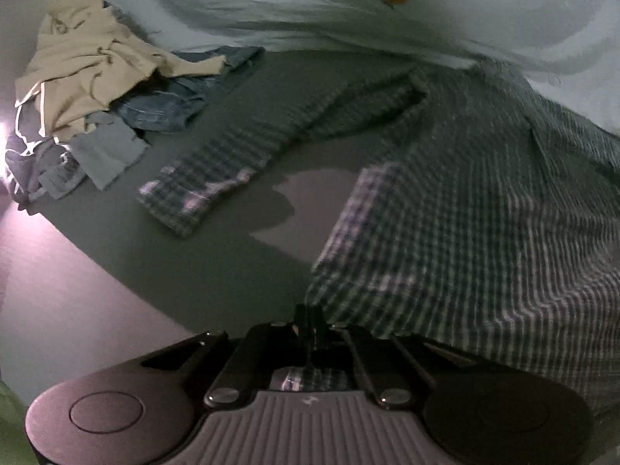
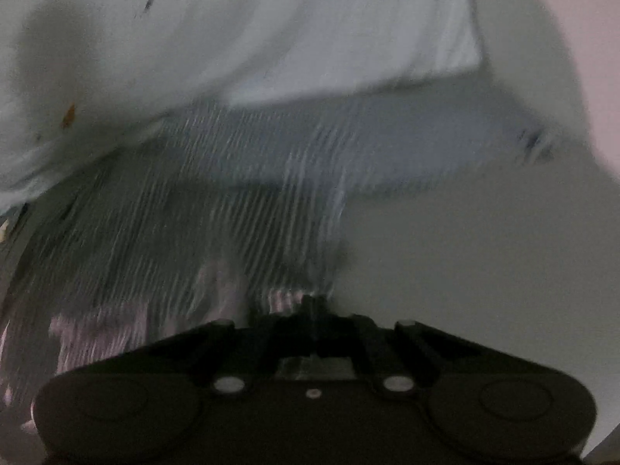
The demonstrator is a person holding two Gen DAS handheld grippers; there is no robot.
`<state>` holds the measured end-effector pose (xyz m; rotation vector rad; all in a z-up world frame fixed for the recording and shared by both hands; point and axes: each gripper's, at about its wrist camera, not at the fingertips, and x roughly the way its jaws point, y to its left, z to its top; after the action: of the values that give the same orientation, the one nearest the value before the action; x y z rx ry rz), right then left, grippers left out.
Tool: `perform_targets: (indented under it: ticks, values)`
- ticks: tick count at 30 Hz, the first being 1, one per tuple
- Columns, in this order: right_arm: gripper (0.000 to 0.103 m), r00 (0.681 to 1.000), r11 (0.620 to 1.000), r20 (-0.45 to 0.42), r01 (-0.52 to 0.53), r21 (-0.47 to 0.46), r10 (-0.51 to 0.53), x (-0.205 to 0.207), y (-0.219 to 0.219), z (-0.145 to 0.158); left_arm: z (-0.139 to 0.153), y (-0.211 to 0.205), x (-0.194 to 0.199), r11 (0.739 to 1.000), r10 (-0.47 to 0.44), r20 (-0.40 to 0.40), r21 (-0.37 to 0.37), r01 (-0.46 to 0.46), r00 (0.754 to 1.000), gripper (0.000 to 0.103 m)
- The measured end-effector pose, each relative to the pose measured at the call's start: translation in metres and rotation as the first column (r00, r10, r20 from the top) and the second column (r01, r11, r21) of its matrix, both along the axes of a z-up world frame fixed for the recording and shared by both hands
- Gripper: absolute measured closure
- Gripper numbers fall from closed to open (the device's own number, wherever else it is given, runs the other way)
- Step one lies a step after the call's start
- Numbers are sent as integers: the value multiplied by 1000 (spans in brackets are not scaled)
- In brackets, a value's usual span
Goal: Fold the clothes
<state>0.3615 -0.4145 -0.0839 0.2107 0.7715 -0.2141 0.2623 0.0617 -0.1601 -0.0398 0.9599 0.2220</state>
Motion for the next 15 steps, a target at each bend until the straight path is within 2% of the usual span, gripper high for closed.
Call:
perform_targets:
  ticks: [3,5,6,7,9,13,15]
  values:
    - [103,999,999,33,42,-29,-41,8,-18,11,-8,9,2,1000,7,-26,-12,-7,1000,101]
    - [97,998,997,5,68,-48,-68,6,-21,7,-15,11,1,1000,5,-44,-20,-5,999,96]
    - [91,997,996,-16,69,-50,-69,3,-18,2,-17,11,-2,999,7,-41,-34,-8,999,96]
    - [76,997,996,-30,75,-40,-76,-5,-17,-3,-19,13,-4,998,16,-43,-53,-19,999,92]
    - [60,994,996,-53,92,-2,-92,-23,-15,-14,-23,18,-9,994,43,-43,-100,-47,998,83]
    - [59,989,980,-106,124,157,-108,-59,-11,-43,-25,22,-15,987,58,-32,-150,-62,998,79]
    - [57,988,973,-118,118,200,-96,-69,-8,-56,-26,21,-14,985,61,-31,-157,-65,998,78]
